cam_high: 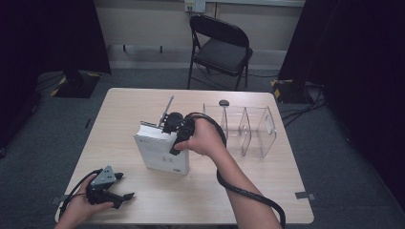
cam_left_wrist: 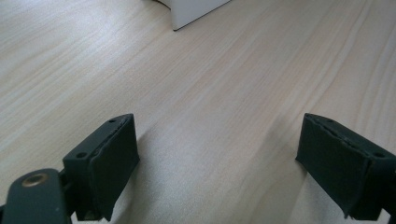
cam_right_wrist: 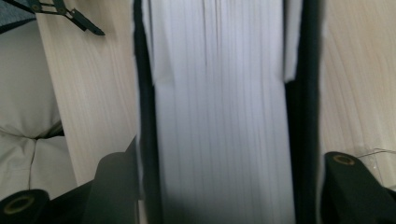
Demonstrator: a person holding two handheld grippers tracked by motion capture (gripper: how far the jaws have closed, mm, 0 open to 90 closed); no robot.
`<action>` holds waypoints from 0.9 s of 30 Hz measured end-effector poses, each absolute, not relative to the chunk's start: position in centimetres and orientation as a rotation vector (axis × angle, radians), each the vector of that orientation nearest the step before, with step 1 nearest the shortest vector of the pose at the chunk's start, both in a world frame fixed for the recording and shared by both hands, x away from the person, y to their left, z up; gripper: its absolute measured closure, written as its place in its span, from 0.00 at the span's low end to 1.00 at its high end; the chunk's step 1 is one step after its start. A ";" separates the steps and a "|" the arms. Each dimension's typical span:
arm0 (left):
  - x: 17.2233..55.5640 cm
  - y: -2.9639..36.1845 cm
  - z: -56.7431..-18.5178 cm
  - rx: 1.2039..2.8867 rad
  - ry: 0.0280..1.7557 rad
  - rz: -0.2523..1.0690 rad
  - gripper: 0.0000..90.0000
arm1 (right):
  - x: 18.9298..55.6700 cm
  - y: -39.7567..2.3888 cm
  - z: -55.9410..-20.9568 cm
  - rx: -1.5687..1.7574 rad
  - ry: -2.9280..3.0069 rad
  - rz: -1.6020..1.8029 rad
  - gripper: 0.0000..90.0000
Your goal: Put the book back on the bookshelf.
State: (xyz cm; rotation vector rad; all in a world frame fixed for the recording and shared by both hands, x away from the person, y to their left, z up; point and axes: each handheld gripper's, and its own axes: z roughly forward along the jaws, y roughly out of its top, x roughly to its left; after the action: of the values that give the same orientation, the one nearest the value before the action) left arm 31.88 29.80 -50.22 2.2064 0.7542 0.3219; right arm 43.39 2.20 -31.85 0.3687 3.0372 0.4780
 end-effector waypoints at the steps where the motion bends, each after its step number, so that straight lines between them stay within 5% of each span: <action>1: 31.9 29.8 -50.2 2.207 0.754 0.322 0.13 | 43.6 2.7 -32.3 0.348 3.046 0.428 0.47; 8: 31.9 29.9 -50.2 2.217 0.750 0.316 0.13 | 44.2 3.1 -32.7 0.363 3.063 0.414 0.45; 12: 32.0 29.9 -50.1 2.220 0.745 0.321 0.13 | 44.0 3.3 -33.2 0.404 3.032 0.407 0.35; 27: 32.0 29.8 -50.2 2.215 0.743 0.328 0.12 | 44.1 3.6 -33.1 0.374 3.043 0.307 0.46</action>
State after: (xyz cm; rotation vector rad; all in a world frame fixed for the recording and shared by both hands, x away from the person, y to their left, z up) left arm 31.97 29.83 -50.21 2.2151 0.7434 0.3277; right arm 44.06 3.64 -33.09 0.3739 3.0427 0.3067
